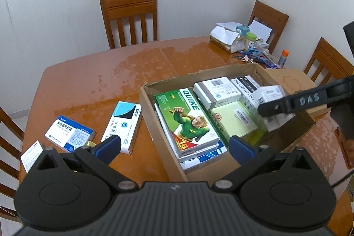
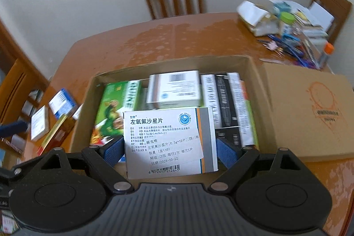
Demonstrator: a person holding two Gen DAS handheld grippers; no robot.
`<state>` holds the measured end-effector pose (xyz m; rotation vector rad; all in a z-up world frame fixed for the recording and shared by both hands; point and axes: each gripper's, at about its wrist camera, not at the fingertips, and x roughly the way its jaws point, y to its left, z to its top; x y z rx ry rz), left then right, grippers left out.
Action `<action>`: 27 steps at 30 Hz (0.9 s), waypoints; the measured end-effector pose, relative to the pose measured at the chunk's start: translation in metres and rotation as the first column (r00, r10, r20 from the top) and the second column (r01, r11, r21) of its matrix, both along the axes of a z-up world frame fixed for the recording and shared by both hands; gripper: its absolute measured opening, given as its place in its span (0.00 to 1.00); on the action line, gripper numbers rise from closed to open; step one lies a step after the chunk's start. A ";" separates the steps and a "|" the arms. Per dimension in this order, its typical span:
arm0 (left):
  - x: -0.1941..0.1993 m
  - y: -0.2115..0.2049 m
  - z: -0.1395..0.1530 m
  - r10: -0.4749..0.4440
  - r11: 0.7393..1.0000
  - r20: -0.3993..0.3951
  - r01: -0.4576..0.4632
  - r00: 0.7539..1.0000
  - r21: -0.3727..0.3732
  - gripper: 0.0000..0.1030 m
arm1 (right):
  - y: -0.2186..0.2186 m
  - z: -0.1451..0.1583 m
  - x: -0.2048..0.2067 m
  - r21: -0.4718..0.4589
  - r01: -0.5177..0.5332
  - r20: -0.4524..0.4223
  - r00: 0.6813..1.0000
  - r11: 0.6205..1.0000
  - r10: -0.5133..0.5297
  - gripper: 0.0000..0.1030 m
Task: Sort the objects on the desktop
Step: 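Lower the tablet box into the cardboard box and open the right gripper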
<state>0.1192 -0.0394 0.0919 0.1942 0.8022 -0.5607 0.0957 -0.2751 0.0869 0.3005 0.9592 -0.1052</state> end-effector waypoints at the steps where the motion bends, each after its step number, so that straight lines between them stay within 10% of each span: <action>1: 0.001 0.000 -0.001 0.002 1.000 -0.004 -0.002 1.000 -0.001 1.00 | -0.004 -0.001 0.000 0.002 0.018 -0.001 1.000 1.000 -0.018 0.88; 27: 0.010 0.007 -0.016 0.008 0.999 -0.054 -0.011 0.998 -0.040 1.00 | 0.020 -0.055 0.081 -0.076 -0.009 -0.151 0.988 0.997 -0.003 0.88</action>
